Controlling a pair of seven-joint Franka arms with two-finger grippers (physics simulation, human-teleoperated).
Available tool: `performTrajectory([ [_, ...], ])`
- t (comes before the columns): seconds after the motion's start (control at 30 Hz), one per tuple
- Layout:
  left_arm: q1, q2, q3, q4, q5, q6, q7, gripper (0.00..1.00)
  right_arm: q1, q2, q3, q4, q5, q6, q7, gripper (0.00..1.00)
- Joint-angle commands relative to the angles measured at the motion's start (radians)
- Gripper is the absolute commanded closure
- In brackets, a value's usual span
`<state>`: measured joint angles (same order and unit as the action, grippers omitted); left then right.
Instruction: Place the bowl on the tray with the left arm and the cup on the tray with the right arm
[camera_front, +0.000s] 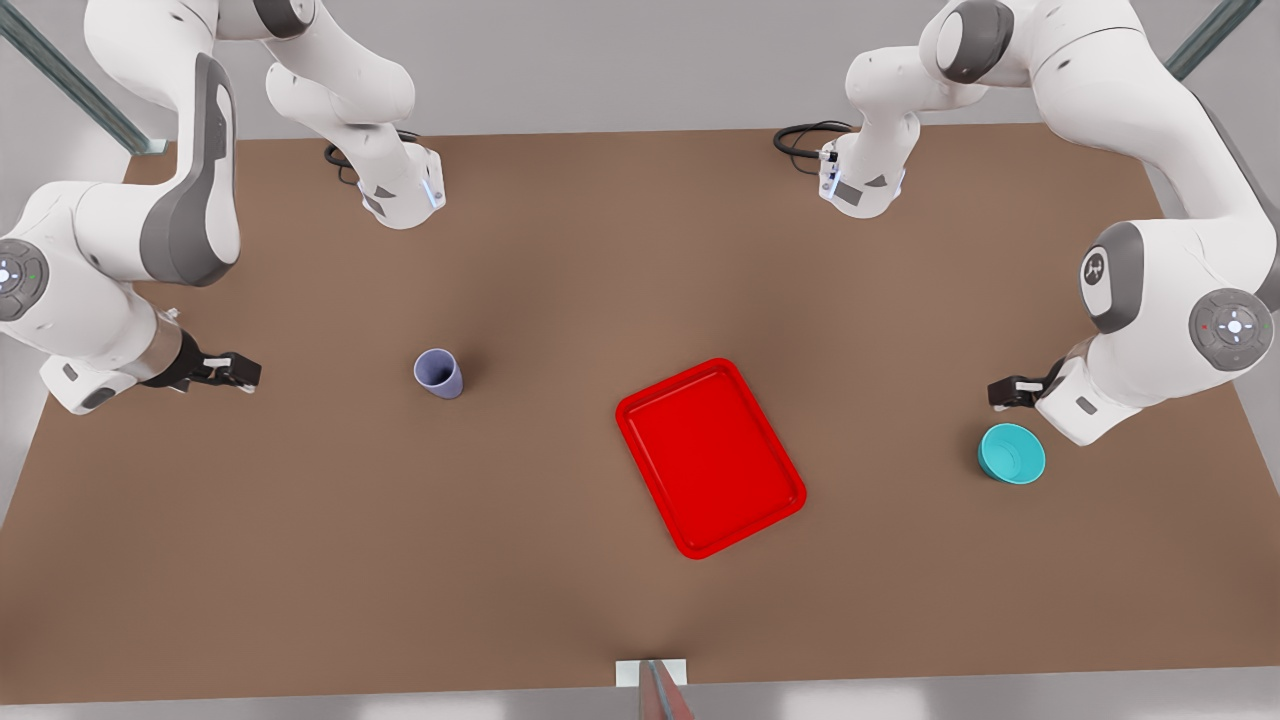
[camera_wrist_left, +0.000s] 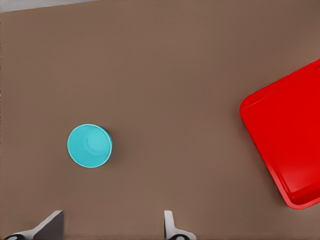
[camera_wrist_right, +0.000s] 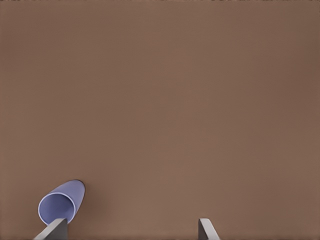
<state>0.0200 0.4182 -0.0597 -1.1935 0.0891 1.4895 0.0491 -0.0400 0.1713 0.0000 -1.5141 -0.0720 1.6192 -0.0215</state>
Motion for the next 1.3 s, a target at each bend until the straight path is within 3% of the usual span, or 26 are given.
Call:
performTrajectory([
  [0.0,0.000,0.001,0.000,0.000,0.004,0.000,0.000,0.00,0.000,0.000,0.000,0.000,0.000,0.001,0.000,0.00],
  [0.13,0.058,0.134,0.066,-0.014,-0.049,0.087,0.020,0.00,0.000,0.004,0.000,-0.001,0.000,0.007,0.000,0.00],
  [0.2,0.159,0.209,0.067,-0.017,-0.147,0.143,0.169,0.00,0.003,0.004,0.002,0.000,0.000,0.011,0.000,0.00],
  [0.27,0.228,0.225,0.067,-0.121,-0.215,0.258,0.297,0.00,0.002,0.007,0.000,-0.003,0.008,0.022,0.002,0.00],
  [0.43,0.357,0.350,0.067,-0.132,-0.322,0.325,0.508,0.00,0.002,0.007,0.002,-0.003,0.006,0.014,-0.012,0.00],
  [0.73,0.370,0.462,0.067,-0.127,-0.339,0.408,0.508,0.00,0.002,0.011,0.002,-0.006,0.008,-0.004,-0.009,0.00],
  [0.8,0.376,0.462,0.067,-0.127,-0.339,0.403,0.508,0.39,0.002,0.011,0.002,-0.012,0.008,-0.002,-0.006,0.00],
  [0.9,0.379,0.467,0.067,-0.127,-0.339,0.400,0.511,0.62,0.002,0.013,0.002,-0.014,0.008,0.008,-0.009,0.00],
  [1.27,0.379,0.496,0.067,-0.129,-0.359,0.397,0.499,0.79,0.002,0.005,0.002,-0.055,0.008,0.008,-0.011,0.00],
])
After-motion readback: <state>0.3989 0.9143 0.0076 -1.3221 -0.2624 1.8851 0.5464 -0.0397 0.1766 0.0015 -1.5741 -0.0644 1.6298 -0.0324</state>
